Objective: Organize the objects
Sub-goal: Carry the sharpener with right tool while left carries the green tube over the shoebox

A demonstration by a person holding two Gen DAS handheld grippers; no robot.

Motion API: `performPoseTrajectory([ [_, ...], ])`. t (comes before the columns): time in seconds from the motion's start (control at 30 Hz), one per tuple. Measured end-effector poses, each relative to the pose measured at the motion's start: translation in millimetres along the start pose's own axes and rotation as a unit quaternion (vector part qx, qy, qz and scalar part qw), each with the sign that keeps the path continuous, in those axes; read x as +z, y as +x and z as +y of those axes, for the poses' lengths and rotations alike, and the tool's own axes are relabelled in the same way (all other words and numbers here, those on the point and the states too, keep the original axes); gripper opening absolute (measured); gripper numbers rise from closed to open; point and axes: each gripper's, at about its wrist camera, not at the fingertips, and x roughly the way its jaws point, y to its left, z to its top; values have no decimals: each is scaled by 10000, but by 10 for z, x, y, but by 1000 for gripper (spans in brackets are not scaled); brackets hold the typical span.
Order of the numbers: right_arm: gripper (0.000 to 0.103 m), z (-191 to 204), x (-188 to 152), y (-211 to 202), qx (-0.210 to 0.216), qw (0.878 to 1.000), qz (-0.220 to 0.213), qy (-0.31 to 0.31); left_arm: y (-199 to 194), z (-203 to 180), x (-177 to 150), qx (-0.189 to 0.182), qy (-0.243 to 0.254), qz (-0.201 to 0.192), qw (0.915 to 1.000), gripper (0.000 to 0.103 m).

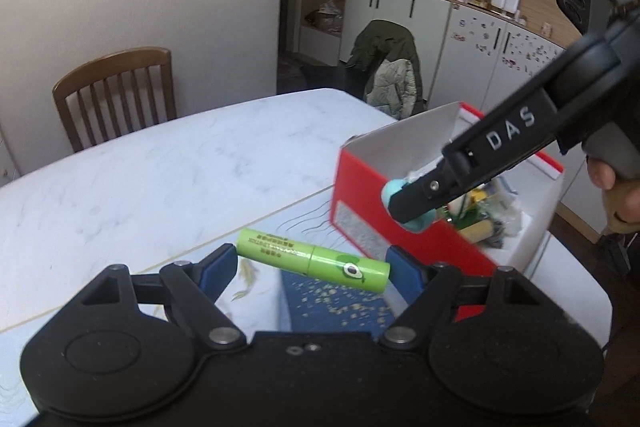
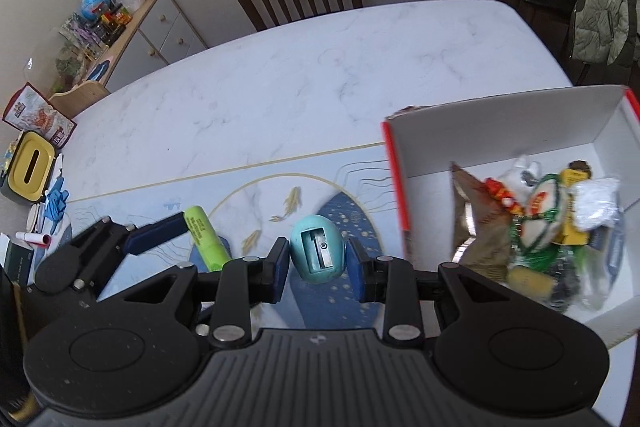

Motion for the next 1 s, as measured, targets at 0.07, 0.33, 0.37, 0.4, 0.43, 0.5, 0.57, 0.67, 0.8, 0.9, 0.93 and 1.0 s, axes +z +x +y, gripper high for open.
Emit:
performPoseTrajectory([
  [0.07, 30, -87, -31, -72, -15, 10000, -23, -33, -9, -62, 50, -45, 30, 12, 10000, 80],
  [0.33, 30, -522, -144, -270, -71, 10000, -12, -27, 78, -386, 224, -133, 44, 86, 9999, 80],
  [0.37, 30, -581, -154, -287, -76, 10000, -11, -18, 95, -430, 249, -139, 57, 90, 9998, 80],
  [0.4, 30, -640, -160, -301, -79, 10000, -9, -14, 108, -475, 269, -147, 66, 88, 9998, 80],
  [0.43, 30, -702, -175, -314, -86, 10000, -15, -10, 122, -519, 293, -153, 72, 88, 9998, 80],
  [0.5, 30, -823, -182, -345, -112, 9999, -34, 1, 163, -596, 344, -164, 61, 94, 9998, 80],
  [0.57, 30, -966, -190, -378, -137, 9999, -53, 39, 214, -670, 388, -168, 49, 111, 9998, 80],
  [0.67, 30, -1168, -196, -407, -193, 9998, -69, 57, 290, -787, 459, -181, 56, 137, 9997, 80],
  [0.8, 30, -1380, -209, -403, -290, 9996, -55, -15, 420, -957, 548, -180, 110, 158, 9997, 80],
  [0.9, 30, -1519, -218, -365, -274, 9995, 28, -132, 578, -1061, 609, -183, 82, 272, 9994, 80],
  [0.93, 30, -1547, -225, -347, -277, 9994, 53, -199, 640, -1090, 627, -172, 63, 313, 9993, 80],
  [1.0, 30, -1594, -238, -287, -299, 9989, 143, -337, 765, -1144, 663, -144, 28, 397, 9991, 80],
])
